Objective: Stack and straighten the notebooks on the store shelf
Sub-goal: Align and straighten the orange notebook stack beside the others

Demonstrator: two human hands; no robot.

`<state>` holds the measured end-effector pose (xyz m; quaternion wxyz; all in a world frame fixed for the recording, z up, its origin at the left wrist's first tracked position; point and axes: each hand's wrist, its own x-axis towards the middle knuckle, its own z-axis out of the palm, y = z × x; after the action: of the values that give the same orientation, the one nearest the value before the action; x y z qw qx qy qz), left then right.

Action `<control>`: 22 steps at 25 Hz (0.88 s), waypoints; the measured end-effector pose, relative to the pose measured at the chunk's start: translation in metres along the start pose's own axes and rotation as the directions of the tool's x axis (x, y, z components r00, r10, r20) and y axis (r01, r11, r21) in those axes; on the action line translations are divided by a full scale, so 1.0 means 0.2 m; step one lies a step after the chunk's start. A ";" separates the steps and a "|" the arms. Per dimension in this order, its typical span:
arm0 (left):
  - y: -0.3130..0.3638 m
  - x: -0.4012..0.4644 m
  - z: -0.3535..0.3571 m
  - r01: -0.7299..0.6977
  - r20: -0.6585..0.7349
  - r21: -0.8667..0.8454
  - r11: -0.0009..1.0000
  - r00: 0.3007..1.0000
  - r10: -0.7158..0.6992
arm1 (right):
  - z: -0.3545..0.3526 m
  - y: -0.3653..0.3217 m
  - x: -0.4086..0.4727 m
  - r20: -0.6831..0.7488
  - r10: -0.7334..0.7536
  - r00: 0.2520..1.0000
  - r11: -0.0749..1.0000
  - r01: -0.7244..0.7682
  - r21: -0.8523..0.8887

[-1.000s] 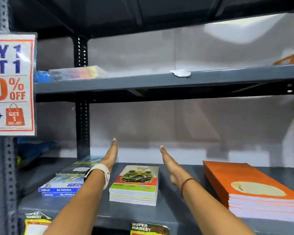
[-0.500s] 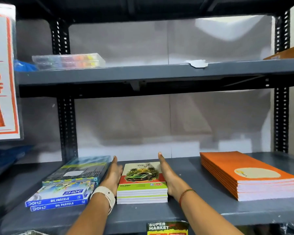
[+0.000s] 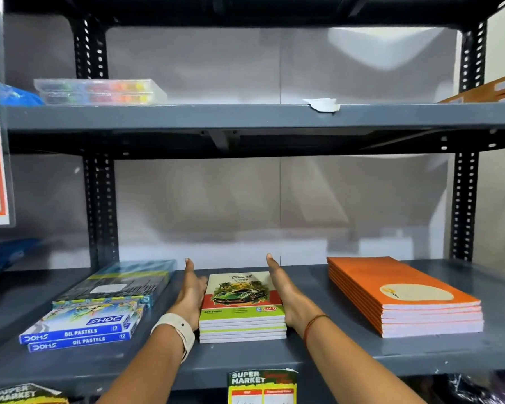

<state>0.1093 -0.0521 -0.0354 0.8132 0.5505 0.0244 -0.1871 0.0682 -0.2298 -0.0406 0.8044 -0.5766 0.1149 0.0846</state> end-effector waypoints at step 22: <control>0.11 0.02 0.52 -0.237 -0.149 0.377 0.895 0.939 0.311 | -0.42 -0.49 -0.18 -0.067 -0.419 0.906 0.887 0.392 -0.243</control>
<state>0.1024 -0.1399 0.0252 0.7123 0.7018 -0.0042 -0.0135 0.0528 -0.3405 0.0330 0.7260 -0.6787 0.0286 -0.1072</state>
